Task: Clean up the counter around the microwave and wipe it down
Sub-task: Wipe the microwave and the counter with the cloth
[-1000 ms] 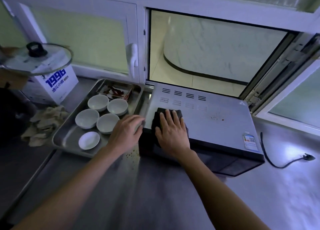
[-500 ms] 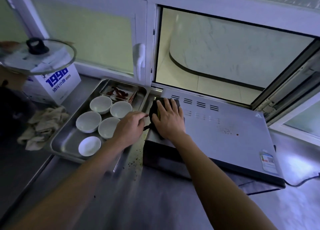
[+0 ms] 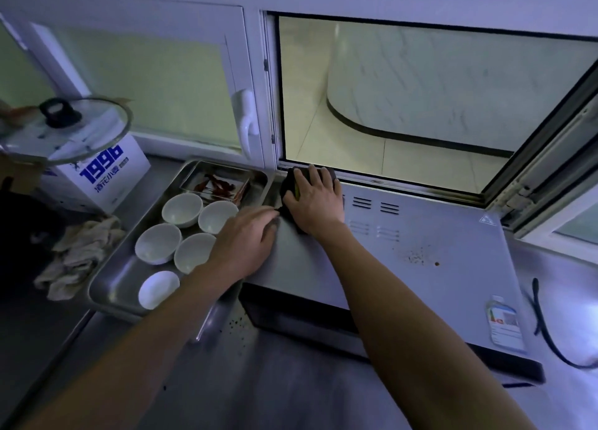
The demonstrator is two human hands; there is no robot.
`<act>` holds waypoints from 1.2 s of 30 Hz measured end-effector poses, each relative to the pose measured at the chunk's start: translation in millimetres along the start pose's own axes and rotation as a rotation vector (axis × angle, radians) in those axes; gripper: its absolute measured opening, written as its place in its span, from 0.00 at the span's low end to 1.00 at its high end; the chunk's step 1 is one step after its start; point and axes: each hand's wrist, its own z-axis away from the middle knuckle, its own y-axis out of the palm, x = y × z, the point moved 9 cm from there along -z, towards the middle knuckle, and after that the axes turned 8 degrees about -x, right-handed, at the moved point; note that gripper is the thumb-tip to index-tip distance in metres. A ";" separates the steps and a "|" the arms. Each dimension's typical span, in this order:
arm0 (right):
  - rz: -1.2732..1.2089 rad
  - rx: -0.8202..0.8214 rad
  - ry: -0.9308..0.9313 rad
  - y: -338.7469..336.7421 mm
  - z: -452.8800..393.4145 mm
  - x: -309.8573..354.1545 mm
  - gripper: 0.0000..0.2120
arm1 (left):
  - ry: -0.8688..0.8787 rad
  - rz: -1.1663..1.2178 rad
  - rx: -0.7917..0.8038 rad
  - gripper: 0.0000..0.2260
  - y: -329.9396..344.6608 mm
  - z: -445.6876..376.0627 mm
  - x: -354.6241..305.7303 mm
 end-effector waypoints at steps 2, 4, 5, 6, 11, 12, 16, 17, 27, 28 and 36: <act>0.009 -0.006 0.021 -6.2 6.7 -18.8 0.31 | 0.048 -0.037 -0.003 0.17 2.5 -5.7 -17.8; 0.029 -0.021 0.043 -16.4 14.4 -43.6 0.31 | 0.092 -0.057 -0.016 0.16 6.8 -11.3 -38.6; 0.037 -0.025 0.057 -22.6 18.8 -57.5 0.30 | 0.109 -0.061 -0.014 0.16 10.4 -13.8 -49.4; 0.046 -0.029 0.071 -29.1 23.7 -72.4 0.30 | 0.127 -0.061 -0.009 0.16 15.3 -15.6 -60.8; 0.081 -0.053 0.151 -65.7 53.1 -151.7 0.28 | 0.218 -0.030 0.055 0.18 45.7 -19.8 -128.0; 0.088 -0.063 0.166 -73.8 59.0 -166.4 0.28 | 0.236 -0.028 0.065 0.17 52.0 -20.3 -140.9; 0.107 -0.071 0.232 -99.9 80.9 -219.3 0.28 | 0.292 -0.033 0.113 0.15 74.4 -22.4 -183.9; 0.116 -0.070 0.244 -104.8 85.7 -230.4 0.28 | 0.302 -0.040 0.125 0.15 78.9 -21.7 -191.5; 0.115 -0.062 0.296 -135.8 139.0 -265.4 0.28 | 0.335 -0.064 0.164 0.16 87.8 -11.0 -200.1; 0.117 -0.071 0.298 -137.3 146.6 -261.0 0.27 | 0.337 -0.058 0.164 0.16 87.0 -10.6 -196.4; 0.173 -0.085 0.325 -118.3 167.1 -199.4 0.28 | 0.386 -0.037 0.115 0.16 66.8 -6.6 -148.4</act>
